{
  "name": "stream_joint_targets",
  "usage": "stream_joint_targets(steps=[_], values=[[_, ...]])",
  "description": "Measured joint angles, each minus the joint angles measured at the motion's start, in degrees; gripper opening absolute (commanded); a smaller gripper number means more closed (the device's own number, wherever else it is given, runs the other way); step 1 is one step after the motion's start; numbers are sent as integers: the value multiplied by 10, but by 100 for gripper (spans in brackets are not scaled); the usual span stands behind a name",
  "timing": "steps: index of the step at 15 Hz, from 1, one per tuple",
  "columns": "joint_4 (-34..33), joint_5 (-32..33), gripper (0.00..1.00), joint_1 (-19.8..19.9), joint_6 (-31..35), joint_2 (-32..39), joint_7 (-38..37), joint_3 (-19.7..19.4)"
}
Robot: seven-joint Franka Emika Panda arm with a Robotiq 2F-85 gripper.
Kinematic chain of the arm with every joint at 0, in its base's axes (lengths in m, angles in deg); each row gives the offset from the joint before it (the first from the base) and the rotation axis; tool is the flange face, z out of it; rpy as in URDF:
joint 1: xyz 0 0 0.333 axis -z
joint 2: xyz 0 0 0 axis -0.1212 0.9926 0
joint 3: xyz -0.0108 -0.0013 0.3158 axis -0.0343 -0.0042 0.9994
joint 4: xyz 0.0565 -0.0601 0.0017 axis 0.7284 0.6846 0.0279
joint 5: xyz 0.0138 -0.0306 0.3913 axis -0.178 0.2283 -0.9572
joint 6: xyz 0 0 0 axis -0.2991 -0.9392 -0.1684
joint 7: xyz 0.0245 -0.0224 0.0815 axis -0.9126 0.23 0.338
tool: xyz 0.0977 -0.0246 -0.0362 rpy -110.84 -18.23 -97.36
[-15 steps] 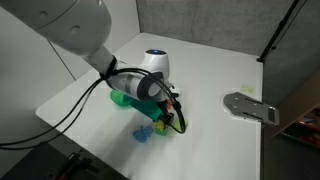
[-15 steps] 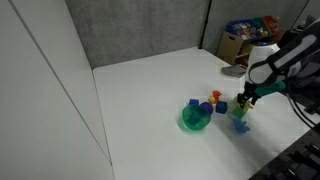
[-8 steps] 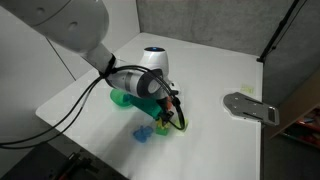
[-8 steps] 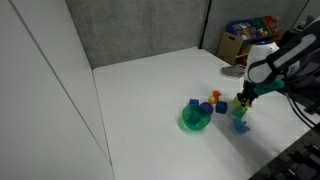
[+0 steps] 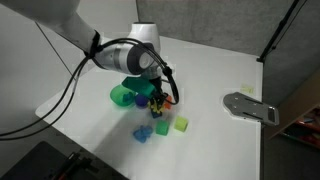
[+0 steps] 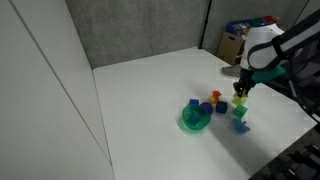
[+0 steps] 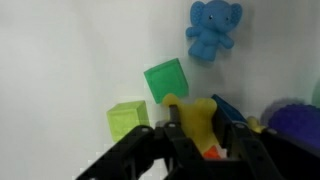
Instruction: Remove the yellow toy from the green block and put it in the green bowl
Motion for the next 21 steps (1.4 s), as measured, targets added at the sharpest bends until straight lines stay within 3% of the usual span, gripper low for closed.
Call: stream_joint_targets(steps=[7, 16, 17, 18, 20, 21], values=[[-27, 19, 12, -46, -83, -71, -25, 61], [-41, 13, 12, -59, -108, -36, -24, 140], [-44, 12, 16, -60, -108, -26, -23, 143], [-48, 12, 62, -61, -108, -15, -23, 145], [-60, 12, 62, -64, -109, 6, -23, 146], [-67, 12, 70, -67, -111, 16, -23, 146]])
